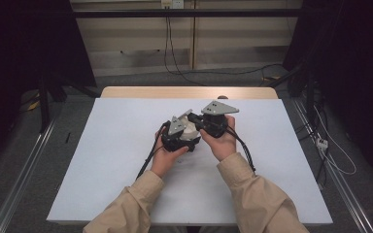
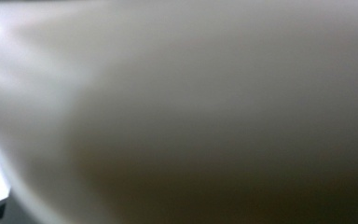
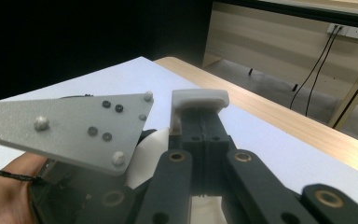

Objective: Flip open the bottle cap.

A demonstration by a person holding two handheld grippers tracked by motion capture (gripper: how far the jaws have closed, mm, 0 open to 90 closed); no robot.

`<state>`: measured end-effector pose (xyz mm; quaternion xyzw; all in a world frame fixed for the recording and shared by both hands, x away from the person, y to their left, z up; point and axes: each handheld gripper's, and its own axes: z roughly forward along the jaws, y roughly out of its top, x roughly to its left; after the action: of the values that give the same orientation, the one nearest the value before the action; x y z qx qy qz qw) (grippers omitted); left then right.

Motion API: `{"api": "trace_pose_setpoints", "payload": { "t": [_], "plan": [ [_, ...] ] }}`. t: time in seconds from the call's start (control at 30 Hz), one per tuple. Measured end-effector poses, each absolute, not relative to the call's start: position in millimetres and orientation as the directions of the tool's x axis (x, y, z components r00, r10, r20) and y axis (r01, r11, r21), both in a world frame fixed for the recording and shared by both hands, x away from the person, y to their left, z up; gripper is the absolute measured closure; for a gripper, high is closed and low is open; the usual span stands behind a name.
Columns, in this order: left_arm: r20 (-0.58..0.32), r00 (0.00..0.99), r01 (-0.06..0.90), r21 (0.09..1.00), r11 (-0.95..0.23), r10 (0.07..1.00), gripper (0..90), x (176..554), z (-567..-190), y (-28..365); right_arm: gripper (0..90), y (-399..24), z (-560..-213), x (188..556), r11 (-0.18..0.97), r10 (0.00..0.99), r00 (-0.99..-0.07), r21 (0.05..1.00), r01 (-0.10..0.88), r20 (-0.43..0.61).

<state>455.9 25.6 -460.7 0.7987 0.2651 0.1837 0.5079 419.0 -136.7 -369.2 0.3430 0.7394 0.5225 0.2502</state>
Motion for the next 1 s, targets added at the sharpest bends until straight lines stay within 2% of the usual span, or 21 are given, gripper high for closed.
{"api": "trace_pose_setpoints", "payload": {
  "t": [1.0],
  "plan": [
    [0.027, 0.790, 0.237, 0.908, -0.346, 0.612, 17.9, 456.4, -460.6, 26.0, 90.0, -126.8, -363.7, 433.4, 0.214, 0.759, -0.651, 0.948, 0.237, -0.008]
  ]
}}
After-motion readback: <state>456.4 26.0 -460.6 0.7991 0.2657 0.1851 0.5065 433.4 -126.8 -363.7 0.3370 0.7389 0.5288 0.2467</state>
